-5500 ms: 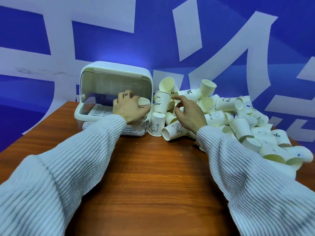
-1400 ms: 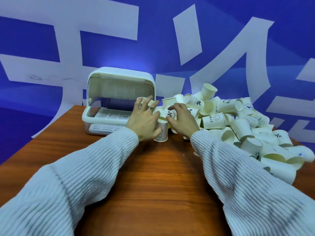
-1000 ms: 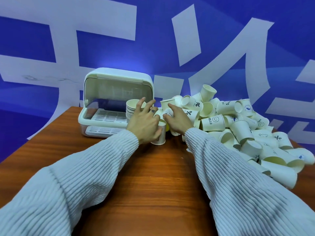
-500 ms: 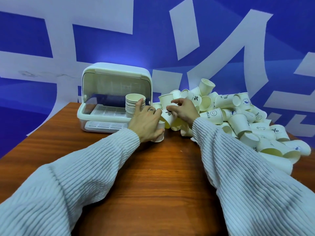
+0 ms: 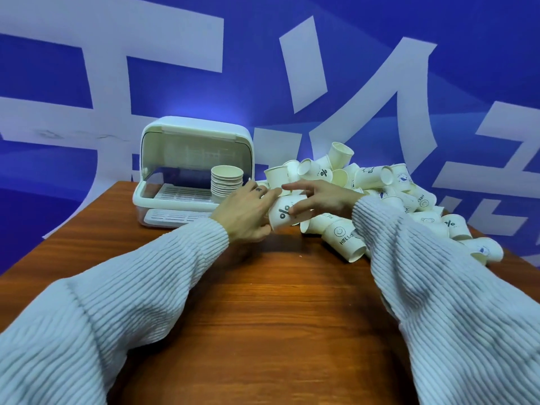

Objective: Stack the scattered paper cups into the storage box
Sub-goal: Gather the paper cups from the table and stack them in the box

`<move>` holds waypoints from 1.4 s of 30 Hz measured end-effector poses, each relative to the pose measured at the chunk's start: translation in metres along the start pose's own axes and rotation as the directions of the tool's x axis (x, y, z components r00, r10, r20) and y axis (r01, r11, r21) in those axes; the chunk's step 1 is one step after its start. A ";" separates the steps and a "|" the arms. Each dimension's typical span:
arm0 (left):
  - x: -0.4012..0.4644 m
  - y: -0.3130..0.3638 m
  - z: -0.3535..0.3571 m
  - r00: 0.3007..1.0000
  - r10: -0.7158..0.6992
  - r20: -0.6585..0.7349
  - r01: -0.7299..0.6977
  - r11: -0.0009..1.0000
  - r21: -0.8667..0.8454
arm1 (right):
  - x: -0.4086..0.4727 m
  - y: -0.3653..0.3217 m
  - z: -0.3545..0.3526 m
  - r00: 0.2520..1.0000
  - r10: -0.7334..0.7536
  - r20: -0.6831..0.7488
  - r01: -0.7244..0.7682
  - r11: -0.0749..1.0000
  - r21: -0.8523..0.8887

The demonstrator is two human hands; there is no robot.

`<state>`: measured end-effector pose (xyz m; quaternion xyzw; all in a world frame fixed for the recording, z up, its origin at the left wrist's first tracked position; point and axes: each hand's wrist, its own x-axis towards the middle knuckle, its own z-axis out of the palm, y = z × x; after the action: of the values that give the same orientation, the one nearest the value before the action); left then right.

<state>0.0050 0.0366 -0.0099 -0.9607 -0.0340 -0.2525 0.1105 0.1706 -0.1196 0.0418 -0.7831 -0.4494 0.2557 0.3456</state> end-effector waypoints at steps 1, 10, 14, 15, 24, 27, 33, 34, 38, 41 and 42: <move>-0.001 -0.002 -0.004 0.999 0.036 -0.040 -0.034 0.998 0.052 | -0.001 -0.001 -0.003 1.000 0.010 0.026 -0.008 0.998 -0.070; -0.005 -0.061 -0.044 0.668 -0.673 -0.319 0.403 0.686 -0.606 | 0.000 -0.024 -0.006 0.942 -0.098 -0.321 0.088 0.995 -0.046; -0.013 -0.075 -0.056 0.481 -0.873 -0.077 0.461 0.326 -0.825 | 0.024 -0.053 0.021 0.848 -0.173 -0.501 0.224 0.974 0.043; -0.016 -0.076 -0.056 0.477 -0.877 -0.055 0.445 0.296 -0.845 | 0.031 -0.060 0.028 0.842 -0.201 -0.500 0.261 0.964 0.052; -0.032 -0.084 -0.053 0.551 -0.829 -0.094 0.465 0.399 -0.790 | 0.088 -0.097 0.073 0.714 -0.347 -0.608 0.289 0.937 -0.195; -0.035 -0.087 -0.052 0.568 -0.817 -0.100 0.522 0.452 -0.723 | 0.096 -0.094 0.080 0.771 -0.401 -0.494 0.230 0.899 -0.371; -0.033 -0.093 -0.045 0.558 -0.825 -0.092 0.459 0.399 -0.794 | 0.100 -0.084 0.092 0.891 -0.368 -0.266 0.119 0.755 -0.644; -0.031 -0.092 -0.045 0.550 -0.830 -0.090 0.460 0.391 -0.797 | 0.100 -0.082 0.094 0.904 -0.353 -0.242 0.102 0.726 -0.680; -0.022 -0.089 -0.044 0.517 -0.848 -0.115 0.457 0.388 -0.800 | 0.105 -0.073 0.100 0.948 -0.296 -0.119 0.114 0.663 -0.740; -0.011 -0.091 -0.046 0.499 -0.851 -0.161 0.402 0.392 -0.827 | 0.109 -0.072 0.099 0.953 -0.286 -0.102 0.130 0.690 -0.712; -0.006 -0.094 -0.046 0.503 -0.845 -0.181 0.368 0.399 -0.840 | 0.109 -0.073 0.099 0.951 -0.286 -0.118 0.133 0.723 -0.678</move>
<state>-0.0338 0.1172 0.0441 -0.6973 -0.2700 -0.5500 -0.3721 0.1124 0.0328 0.0264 -0.8210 -0.5566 -0.0472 0.1185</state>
